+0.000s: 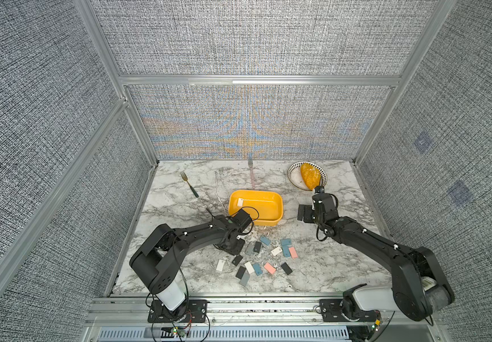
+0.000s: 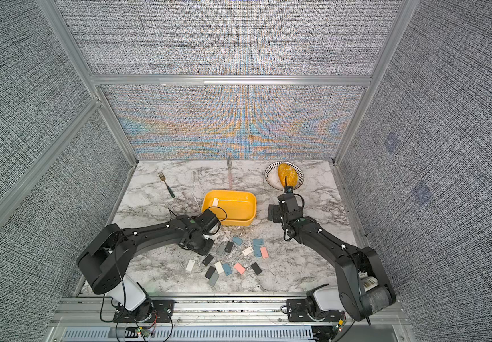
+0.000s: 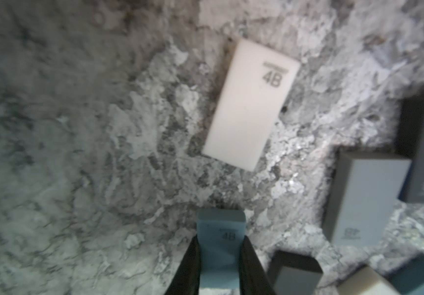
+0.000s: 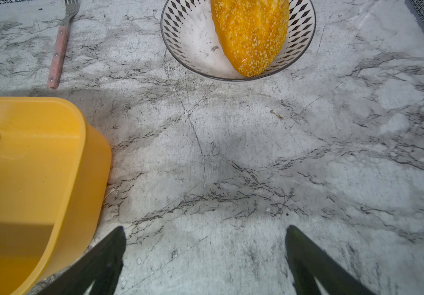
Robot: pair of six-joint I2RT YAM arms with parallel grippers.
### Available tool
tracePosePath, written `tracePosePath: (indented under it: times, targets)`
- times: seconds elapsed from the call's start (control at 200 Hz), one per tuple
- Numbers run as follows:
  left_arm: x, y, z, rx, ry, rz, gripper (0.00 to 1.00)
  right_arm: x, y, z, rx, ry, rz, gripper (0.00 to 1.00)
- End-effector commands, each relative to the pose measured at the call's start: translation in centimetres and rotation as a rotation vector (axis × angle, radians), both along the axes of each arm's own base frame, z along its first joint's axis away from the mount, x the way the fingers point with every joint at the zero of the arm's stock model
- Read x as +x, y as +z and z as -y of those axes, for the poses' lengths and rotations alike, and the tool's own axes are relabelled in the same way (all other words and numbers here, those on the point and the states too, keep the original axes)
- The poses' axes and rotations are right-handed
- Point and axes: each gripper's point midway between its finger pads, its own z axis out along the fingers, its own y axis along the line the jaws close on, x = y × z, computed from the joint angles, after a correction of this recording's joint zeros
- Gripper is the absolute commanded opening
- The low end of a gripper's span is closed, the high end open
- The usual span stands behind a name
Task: Put the eraser in the storage box
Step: Pick up the eraser from the center of the board, then place the eraser in the storage box.
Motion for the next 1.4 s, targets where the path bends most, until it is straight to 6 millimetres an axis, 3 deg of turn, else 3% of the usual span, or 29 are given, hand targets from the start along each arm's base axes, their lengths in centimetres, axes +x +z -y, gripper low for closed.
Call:
tracePosePath:
  times: [0.0,0.16,0.385,0.576,0.751,0.916,1.056,1.071,1.126,1.396]
  targets:
    - [1.0,1.4,-1.0,0.054,0.002,0.060,0.25,0.2,0.3,0.0,0.004,-0.010,0.010,0.98]
    - [2.8,4.6,-0.6,0.027,0.004,0.154,0.25,0.1,0.4,0.2,-0.001,-0.014,0.011,0.98]
    - [6.5,10.9,2.4,-0.062,-0.041,0.283,0.25,0.1,0.7,0.3,-0.003,-0.019,0.018,0.98]
    - [10.2,13.2,4.4,-0.072,-0.050,0.346,0.25,0.0,0.7,0.5,-0.011,-0.024,0.017,0.98]
    - [14.0,12.5,6.0,-0.124,0.004,0.349,0.24,-0.1,0.4,0.5,-0.007,-0.025,0.014,0.98]
    - [16.5,10.4,7.6,-0.132,0.020,0.324,0.24,0.0,0.0,0.5,-0.013,-0.025,0.001,0.98]
    - [18.0,9.0,8.4,-0.137,0.050,0.317,0.24,0.1,-0.1,0.6,-0.024,-0.026,0.000,0.98]
    - [18.2,8.0,8.4,-0.125,0.057,0.302,0.24,0.1,-0.1,0.7,-0.025,-0.028,0.000,0.98]
    - [18.7,7.2,8.5,-0.125,0.077,0.296,0.24,0.1,-0.2,0.6,-0.026,-0.028,-0.003,0.98]
    - [20.6,5.0,9.3,-0.144,0.134,0.285,0.24,0.6,-0.7,0.4,-0.029,-0.022,-0.016,0.98]
